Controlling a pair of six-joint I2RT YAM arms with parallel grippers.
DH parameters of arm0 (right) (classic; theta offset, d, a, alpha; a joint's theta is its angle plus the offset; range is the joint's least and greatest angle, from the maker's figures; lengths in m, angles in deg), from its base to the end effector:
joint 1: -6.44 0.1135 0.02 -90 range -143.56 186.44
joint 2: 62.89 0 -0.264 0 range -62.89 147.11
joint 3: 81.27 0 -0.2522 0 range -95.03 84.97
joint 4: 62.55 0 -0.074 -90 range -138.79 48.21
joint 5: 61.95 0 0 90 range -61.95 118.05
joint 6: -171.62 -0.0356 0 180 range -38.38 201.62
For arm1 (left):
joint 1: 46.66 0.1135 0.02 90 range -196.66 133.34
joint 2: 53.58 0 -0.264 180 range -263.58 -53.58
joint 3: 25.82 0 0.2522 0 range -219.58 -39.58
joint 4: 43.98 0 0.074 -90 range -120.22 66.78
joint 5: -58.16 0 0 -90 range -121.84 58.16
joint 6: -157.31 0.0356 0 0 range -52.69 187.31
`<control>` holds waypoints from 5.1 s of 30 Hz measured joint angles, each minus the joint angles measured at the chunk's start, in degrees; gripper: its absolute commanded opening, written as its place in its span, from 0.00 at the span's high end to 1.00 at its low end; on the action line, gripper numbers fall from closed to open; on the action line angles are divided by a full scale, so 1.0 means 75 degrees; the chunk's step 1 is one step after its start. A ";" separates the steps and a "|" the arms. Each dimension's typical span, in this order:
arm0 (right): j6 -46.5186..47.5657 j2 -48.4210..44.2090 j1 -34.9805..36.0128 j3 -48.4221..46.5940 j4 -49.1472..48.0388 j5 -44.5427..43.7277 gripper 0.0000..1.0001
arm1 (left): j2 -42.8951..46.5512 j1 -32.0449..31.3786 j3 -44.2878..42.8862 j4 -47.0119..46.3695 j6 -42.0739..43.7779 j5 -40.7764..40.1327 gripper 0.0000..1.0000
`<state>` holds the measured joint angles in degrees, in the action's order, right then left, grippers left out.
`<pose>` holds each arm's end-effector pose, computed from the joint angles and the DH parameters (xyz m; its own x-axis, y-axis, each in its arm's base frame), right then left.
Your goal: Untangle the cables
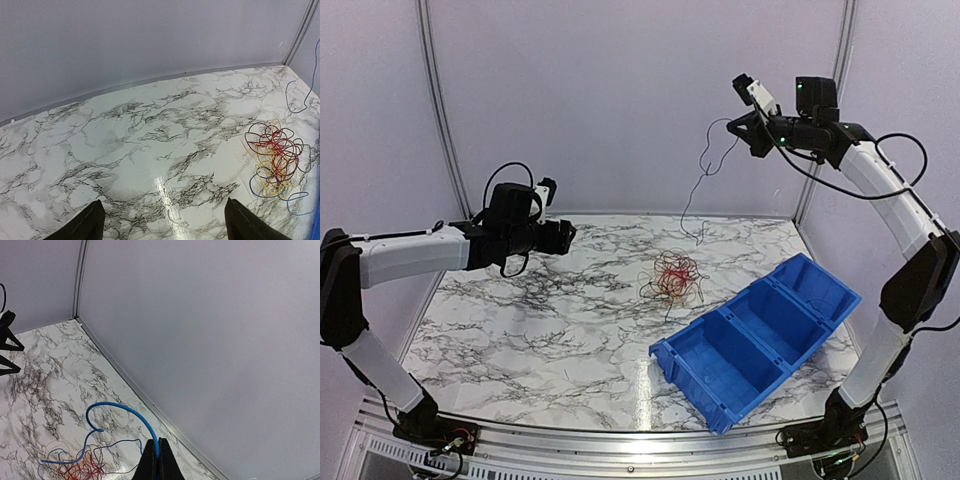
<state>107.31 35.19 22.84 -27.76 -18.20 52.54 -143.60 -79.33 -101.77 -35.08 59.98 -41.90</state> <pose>0.3616 0.1218 0.4657 0.0397 -0.3995 -0.9159 -0.6903 0.6517 -0.3142 0.3107 -0.1919 0.2736 -0.3764 0.0921 -0.9219 0.3510 0.9351 -0.0499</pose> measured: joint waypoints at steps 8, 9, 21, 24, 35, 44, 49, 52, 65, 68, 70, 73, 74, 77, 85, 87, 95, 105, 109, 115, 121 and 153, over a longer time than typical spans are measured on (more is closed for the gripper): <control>-0.0108 0.0000 -0.0172 0.0000 -0.0035 0.0000 1.00 | 0.0000 0.0079 0.0000 0.0000 -0.0111 0.0125 0.14; -0.0114 0.0000 -0.0178 0.0000 -0.0038 0.0000 1.00 | 0.0000 0.0096 0.0000 0.0000 -0.0122 0.0143 0.14; -0.0146 -0.0006 -0.0184 0.0169 -0.0146 -0.0050 1.00 | 0.0000 0.0262 -0.0006 0.0003 -0.0256 0.0338 0.14; -0.0146 -0.0006 -0.0184 0.0169 -0.0140 -0.0067 1.00 | 0.0000 0.0268 -0.0012 0.0000 -0.0283 0.0341 0.14; -0.0143 -0.0012 -0.0184 0.0373 -0.0152 -0.0082 1.00 | 0.0000 0.0393 -0.0015 0.0003 -0.0370 0.0431 0.14; -0.0143 -0.0067 -0.0184 0.0536 -0.0166 -0.0082 1.00 | 0.0000 0.0472 -0.0015 0.0003 -0.0393 0.0469 0.14; -0.0143 -0.0105 -0.0184 0.0600 -0.0189 -0.0085 1.00 | 0.0000 0.0487 -0.0015 0.0003 -0.0405 0.0484 0.14; -0.0143 -0.0143 -0.0184 0.0659 -0.0189 -0.0090 1.00 | 0.0000 0.0495 -0.0015 0.0003 -0.0423 0.0490 0.14; -0.0082 -0.0600 -0.0475 0.0927 -0.0233 -0.0361 1.00 | 0.0000 0.0685 -0.0017 0.0003 -0.0772 0.0309 0.12; -0.0079 -0.0761 -0.0839 0.1061 -0.0242 -0.0382 1.00 | 0.0000 0.0737 -0.0020 0.0003 -0.0857 0.0291 0.12; -0.0061 -0.0848 -0.1163 0.1113 -0.0239 -0.0393 1.00 | 0.0000 0.0755 -0.0026 0.0000 -0.0886 0.0341 0.12; 0.0006 -0.1064 -0.1600 0.1271 -0.0192 -0.0428 1.00 | 0.0000 0.0764 -0.0026 0.0003 -0.0947 0.0379 0.12; 0.0035 -0.1180 -0.1746 0.1373 -0.0178 -0.0440 1.00 | 0.0000 0.0764 -0.0026 0.0003 -0.0979 0.0393 0.13; 0.0119 -0.1603 -0.2159 0.1716 -0.0090 -0.0458 1.00 | 0.0000 0.0764 -0.0050 0.0015 -0.1177 0.0329 0.14; 0.0356 -0.2745 -0.3080 0.2620 0.0154 -0.0513 1.00 | 0.0000 0.0816 -0.0114 0.0052 -0.1402 0.0350 0.11; 0.0408 -0.2967 -0.3241 0.2801 0.0256 -0.0510 1.00 | 0.0000 0.0816 -0.0114 0.0058 -0.1431 0.0291 0.07; 0.0527 -0.3544 -0.3599 0.2935 0.0618 -0.0481 1.00 | 0.0000 0.0857 -0.0108 0.0061 -0.1749 -0.0277 0.01; 0.0819 -0.3850 -0.3596 0.2996 0.1157 -0.0385 1.00 | 0.0000 0.0863 -0.0099 0.0093 -0.1769 0.0058 0.03; 0.0959 -0.4080 -0.3596 0.3628 0.1309 -0.0536 1.00 | 0.0000 0.0863 -0.0099 0.0131 -0.1670 0.0475 0.05; 0.1096 -0.4258 -0.3599 0.4765 0.1655 -0.0825 1.00 | 0.0000 0.0863 -0.0099 0.0210 -0.1539 0.0766 0.05; 0.1338 -0.4319 -0.3599 0.5607 0.2020 -0.1276 1.00 | 0.0000 0.0863 -0.0102 0.0283 -0.1536 0.0933 0.05; 0.1131 -0.2474 -0.3582 0.5601 0.3241 -0.1737 0.50 | -0.0003 0.0863 -0.0315 0.0749 -0.1527 0.1142 0.06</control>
<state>115.79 16.63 -4.02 14.25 6.10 39.52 -143.62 -72.86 -104.13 -29.46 48.53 -33.33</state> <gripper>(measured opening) 0.511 0.945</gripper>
